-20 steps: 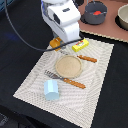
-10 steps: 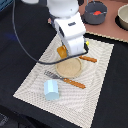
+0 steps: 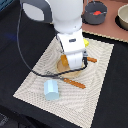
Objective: Interact with the objects in diverse but meaningful ways.
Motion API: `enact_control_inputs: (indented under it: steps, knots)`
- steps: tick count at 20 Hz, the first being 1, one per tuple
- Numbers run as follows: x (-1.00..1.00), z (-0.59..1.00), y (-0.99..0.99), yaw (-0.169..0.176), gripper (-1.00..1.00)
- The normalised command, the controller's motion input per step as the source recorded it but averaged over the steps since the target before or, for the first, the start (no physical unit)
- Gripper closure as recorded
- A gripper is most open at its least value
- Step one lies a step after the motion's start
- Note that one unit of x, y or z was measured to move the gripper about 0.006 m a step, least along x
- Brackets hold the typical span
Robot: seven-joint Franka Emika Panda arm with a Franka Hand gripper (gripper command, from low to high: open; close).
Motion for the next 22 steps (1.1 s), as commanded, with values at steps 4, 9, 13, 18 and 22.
enact_control_inputs:
  steps: [4,9,13,18,22]
  knots:
    - [-0.31,0.15,-0.11,0.0,1.0]
    - [-0.01,0.13,0.0,-0.008,1.0]
    - [0.13,0.0,0.18,-0.004,1.0]
    - [0.15,-0.03,0.26,0.0,1.0]
    - [0.23,-0.1,0.24,0.0,1.0]
